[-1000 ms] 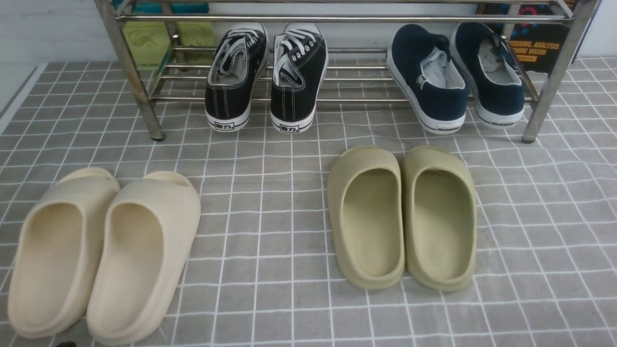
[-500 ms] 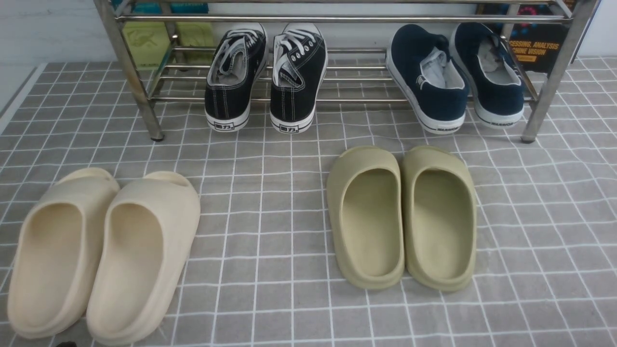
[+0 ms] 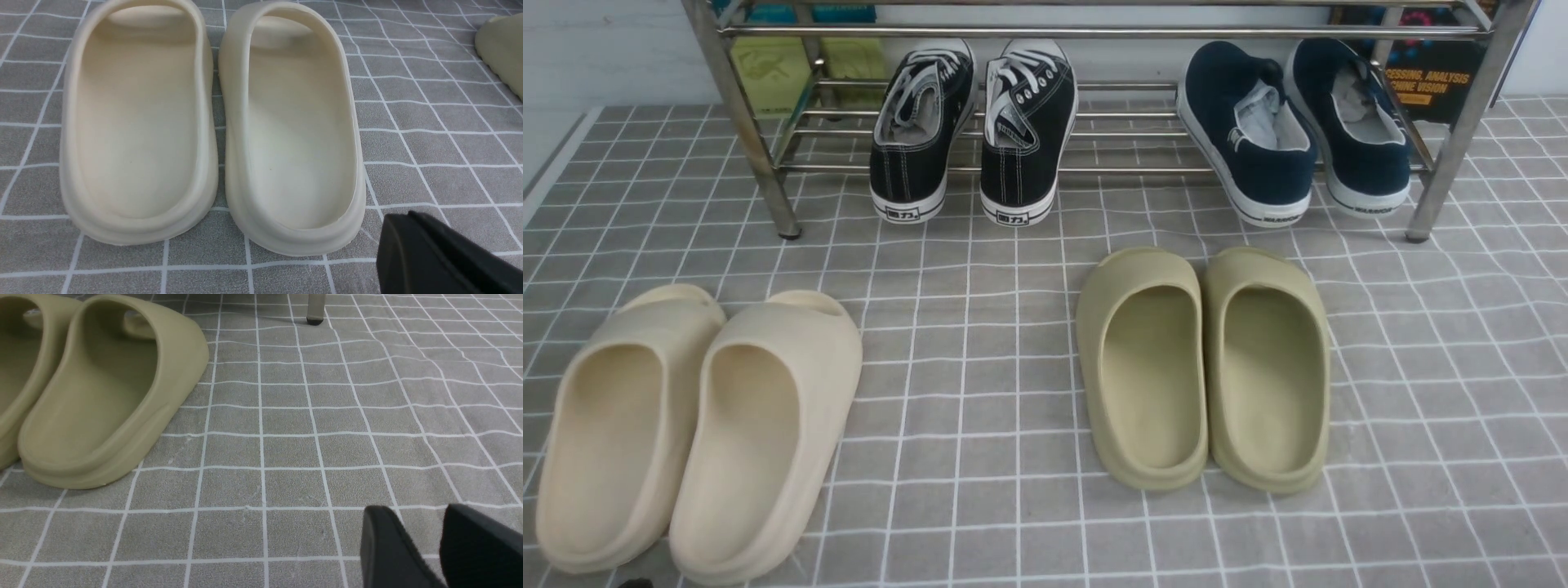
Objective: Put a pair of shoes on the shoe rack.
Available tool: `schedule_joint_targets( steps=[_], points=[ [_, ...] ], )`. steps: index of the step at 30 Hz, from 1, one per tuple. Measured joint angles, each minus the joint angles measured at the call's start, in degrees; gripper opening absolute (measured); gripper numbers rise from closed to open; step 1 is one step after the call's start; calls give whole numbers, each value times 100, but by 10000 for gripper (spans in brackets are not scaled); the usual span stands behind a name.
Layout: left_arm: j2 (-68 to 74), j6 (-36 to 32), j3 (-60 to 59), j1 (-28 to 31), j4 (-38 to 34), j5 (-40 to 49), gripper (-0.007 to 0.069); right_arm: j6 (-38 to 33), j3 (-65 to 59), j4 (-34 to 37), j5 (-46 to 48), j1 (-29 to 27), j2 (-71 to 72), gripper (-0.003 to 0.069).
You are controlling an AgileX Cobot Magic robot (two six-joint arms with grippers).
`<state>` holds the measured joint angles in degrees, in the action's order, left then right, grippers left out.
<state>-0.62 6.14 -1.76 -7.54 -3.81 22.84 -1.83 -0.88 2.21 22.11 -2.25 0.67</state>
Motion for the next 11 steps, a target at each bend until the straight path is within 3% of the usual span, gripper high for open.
schedule_joint_targets(
  steps=[11],
  points=[
    [0, 0, 0, 0, -1, 0, -6, 0, 0, 0, 0, 0, 0, 239]
  ],
)
